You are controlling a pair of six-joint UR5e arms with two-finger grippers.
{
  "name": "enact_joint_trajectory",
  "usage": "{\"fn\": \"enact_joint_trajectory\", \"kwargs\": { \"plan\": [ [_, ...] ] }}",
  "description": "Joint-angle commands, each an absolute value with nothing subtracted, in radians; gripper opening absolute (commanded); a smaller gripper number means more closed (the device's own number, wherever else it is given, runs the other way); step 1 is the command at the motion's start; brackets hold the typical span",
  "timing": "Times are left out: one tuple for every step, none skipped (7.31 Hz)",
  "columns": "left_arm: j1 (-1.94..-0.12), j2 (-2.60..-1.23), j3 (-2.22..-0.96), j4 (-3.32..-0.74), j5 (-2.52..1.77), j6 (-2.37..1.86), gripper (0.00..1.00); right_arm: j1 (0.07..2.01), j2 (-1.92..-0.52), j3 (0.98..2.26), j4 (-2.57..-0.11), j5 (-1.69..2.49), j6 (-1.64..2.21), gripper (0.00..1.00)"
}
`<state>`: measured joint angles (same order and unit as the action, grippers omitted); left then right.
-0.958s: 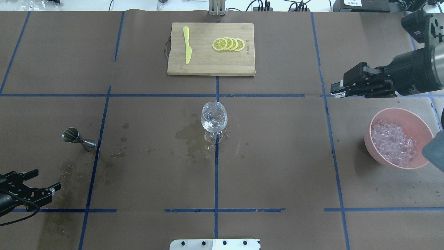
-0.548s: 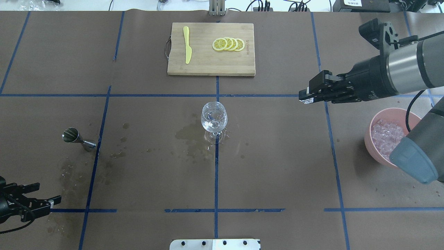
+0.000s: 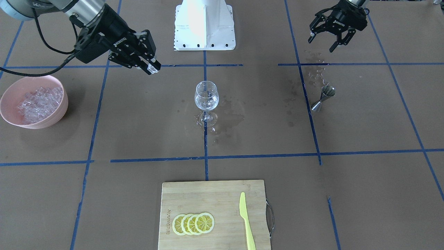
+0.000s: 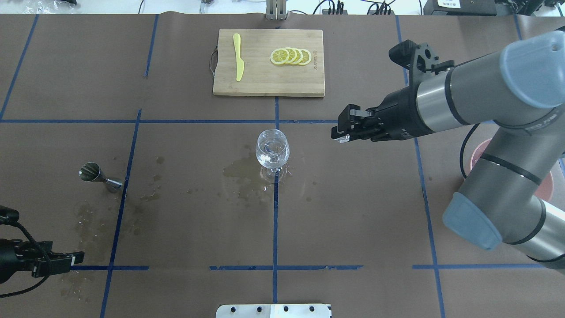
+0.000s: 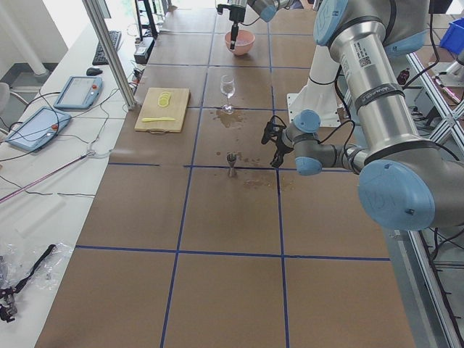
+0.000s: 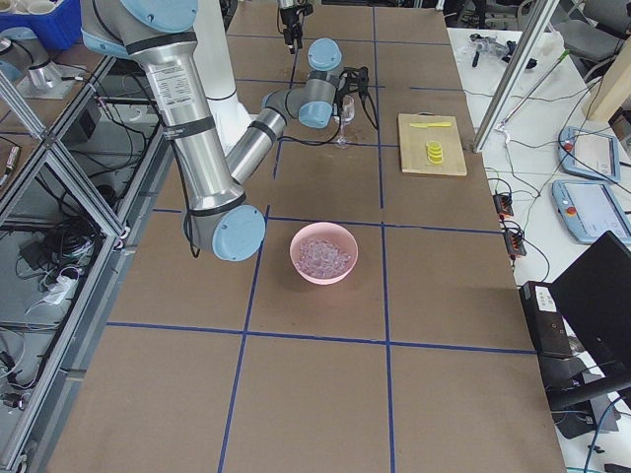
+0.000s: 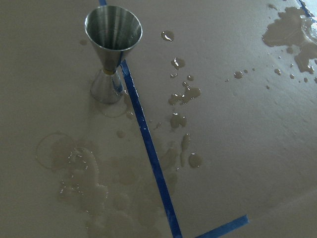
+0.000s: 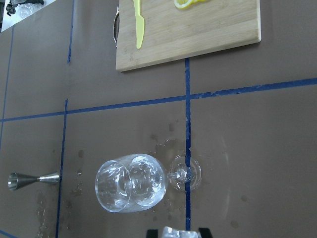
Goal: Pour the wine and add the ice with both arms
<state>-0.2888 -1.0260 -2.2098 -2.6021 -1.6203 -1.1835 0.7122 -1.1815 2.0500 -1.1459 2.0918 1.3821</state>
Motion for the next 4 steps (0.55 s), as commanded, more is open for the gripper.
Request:
{"fn": "enact_joint_trajectory", "kwargs": {
  "plan": [
    [-0.418, -1.087, -2.223, -2.518, -1.830, -1.187, 1.00, 0.643, -1.114, 2.014, -1.193, 2.023, 1.384, 0.00],
    [-0.510, -1.147, -2.239, -2.441, -1.932, -1.187, 1.00, 0.632, -1.092, 1.996, -1.193, 2.019, 1.388, 0.00],
    [-0.531, -1.161, -2.262, -2.412, -1.960, -1.187, 1.00, 0.627, -1.079, 1.982, -1.195, 2.017, 1.388, 0.00],
    [-0.546, -1.163, -2.272, -2.410, -1.965, -1.186, 1.00, 0.627, -1.042, 1.955, -1.196, 2.010, 1.388, 0.00]
  ]
}}
